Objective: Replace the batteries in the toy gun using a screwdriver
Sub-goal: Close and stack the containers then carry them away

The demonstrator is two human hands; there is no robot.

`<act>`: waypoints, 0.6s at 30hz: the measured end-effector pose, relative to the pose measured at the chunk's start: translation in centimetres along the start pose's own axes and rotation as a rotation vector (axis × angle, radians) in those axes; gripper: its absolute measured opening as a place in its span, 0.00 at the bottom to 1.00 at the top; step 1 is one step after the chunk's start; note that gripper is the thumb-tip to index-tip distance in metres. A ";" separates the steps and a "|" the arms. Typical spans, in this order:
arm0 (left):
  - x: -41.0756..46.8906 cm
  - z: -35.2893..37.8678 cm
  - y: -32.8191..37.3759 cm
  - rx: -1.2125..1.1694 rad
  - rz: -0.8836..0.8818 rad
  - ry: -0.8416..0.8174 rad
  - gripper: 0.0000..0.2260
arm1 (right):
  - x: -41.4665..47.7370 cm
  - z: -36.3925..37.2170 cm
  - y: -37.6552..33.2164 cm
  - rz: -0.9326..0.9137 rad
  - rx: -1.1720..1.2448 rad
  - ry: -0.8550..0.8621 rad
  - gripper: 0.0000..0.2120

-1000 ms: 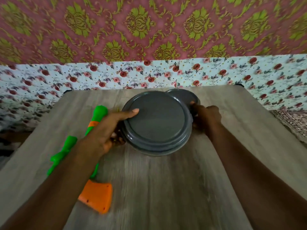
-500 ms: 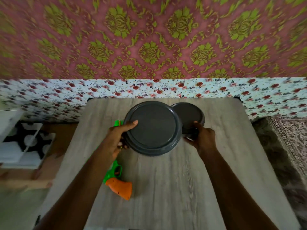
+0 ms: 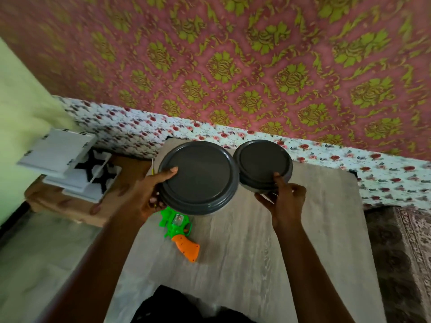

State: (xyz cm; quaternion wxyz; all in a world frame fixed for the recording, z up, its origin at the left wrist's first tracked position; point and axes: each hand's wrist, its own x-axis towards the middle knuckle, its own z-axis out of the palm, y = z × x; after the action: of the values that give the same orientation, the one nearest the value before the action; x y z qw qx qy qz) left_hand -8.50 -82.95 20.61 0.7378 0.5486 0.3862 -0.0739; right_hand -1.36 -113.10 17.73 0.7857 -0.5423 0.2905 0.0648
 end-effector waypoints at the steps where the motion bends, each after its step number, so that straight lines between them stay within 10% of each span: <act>1: 0.0 -0.5 0.1 -0.009 -0.003 0.009 0.18 | -0.2 0.6 0.0 -0.007 -0.001 -0.013 0.22; 18: 4.0 -22.3 5.3 -0.156 0.075 -0.044 0.30 | -9.1 20.5 8.4 -0.086 -0.033 -0.025 0.22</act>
State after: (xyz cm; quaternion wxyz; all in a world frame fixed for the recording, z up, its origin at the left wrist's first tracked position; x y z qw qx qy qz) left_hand -13.85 -60.30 19.81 0.7891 0.5015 0.3537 -0.0281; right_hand -4.48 -89.50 20.64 0.7823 -0.5662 0.2562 0.0424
